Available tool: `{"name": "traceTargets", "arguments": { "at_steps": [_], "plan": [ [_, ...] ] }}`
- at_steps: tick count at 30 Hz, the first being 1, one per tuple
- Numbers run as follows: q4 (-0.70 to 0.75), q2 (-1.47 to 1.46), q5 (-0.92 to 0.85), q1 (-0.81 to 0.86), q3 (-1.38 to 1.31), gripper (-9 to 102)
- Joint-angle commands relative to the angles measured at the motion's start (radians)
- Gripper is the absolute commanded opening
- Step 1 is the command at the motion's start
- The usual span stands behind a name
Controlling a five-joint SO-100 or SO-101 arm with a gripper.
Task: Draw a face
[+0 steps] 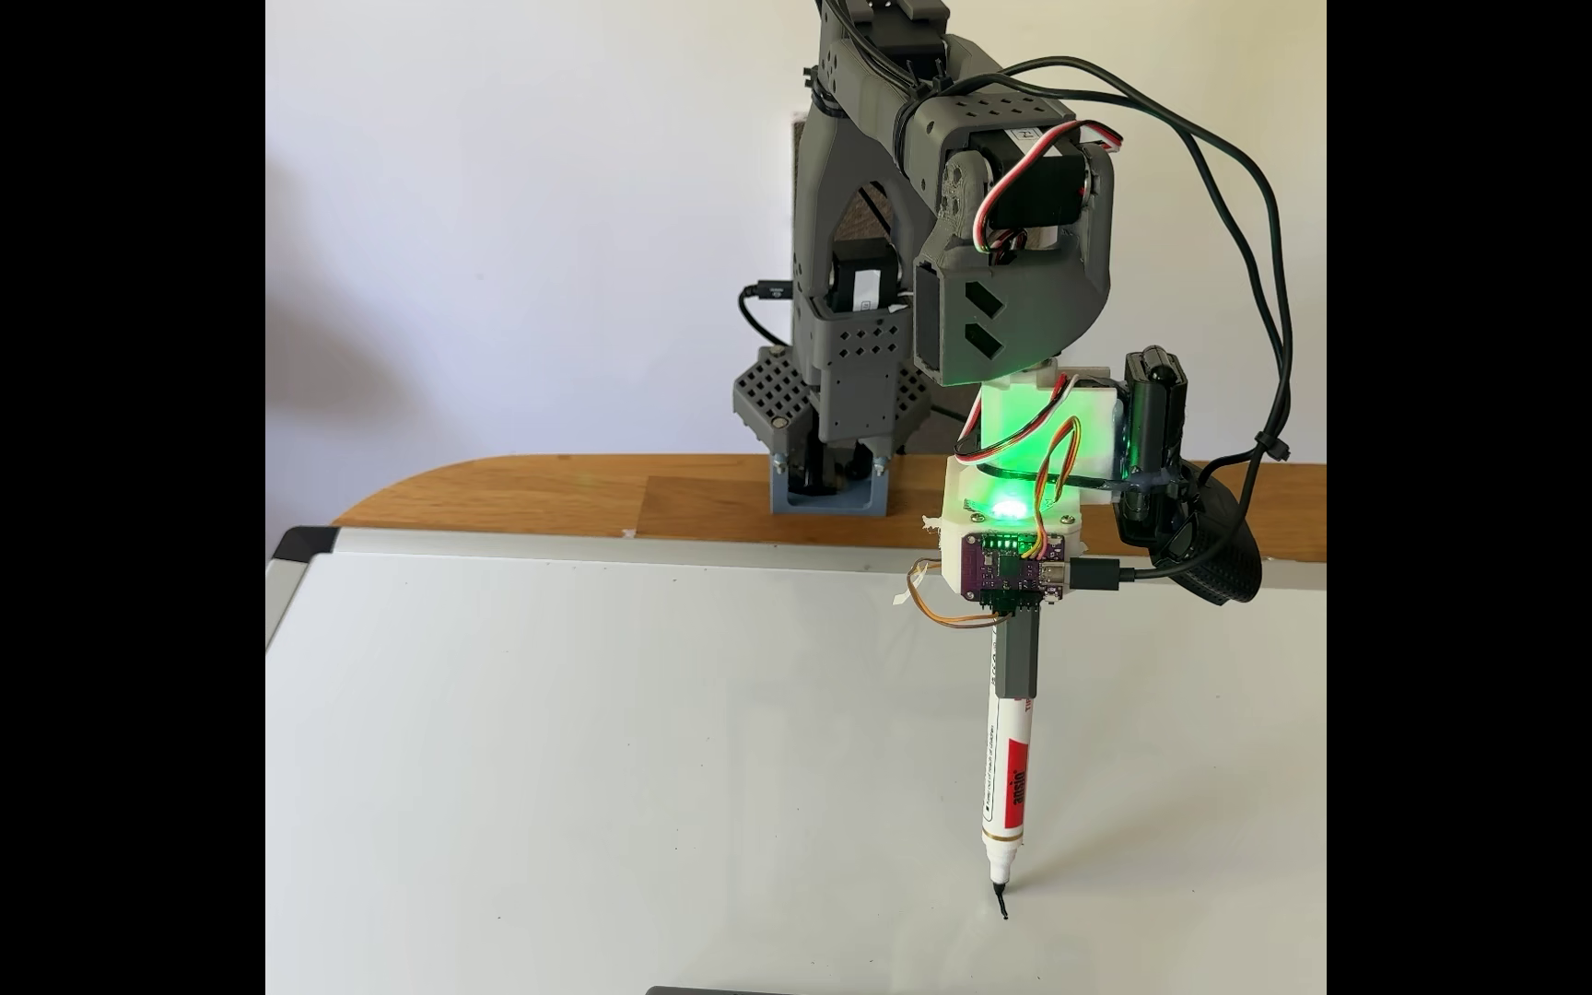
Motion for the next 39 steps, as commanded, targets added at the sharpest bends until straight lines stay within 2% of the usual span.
{"name": "traceTargets", "arguments": {
  "at_steps": [1,6,18,28,39],
  "plan": [
    [0.034,0.031,0.003,-0.005,-0.008,-1],
    [0.126,0.087,0.008,-0.029,-0.006,-1],
    [0.100,0.167,0.012,-0.011,-0.066,-1],
    [0.072,0.121,-0.063,0.222,-0.175,-1],
    [0.072,-0.026,-0.075,0.288,-0.173,-1]
  ]
}}
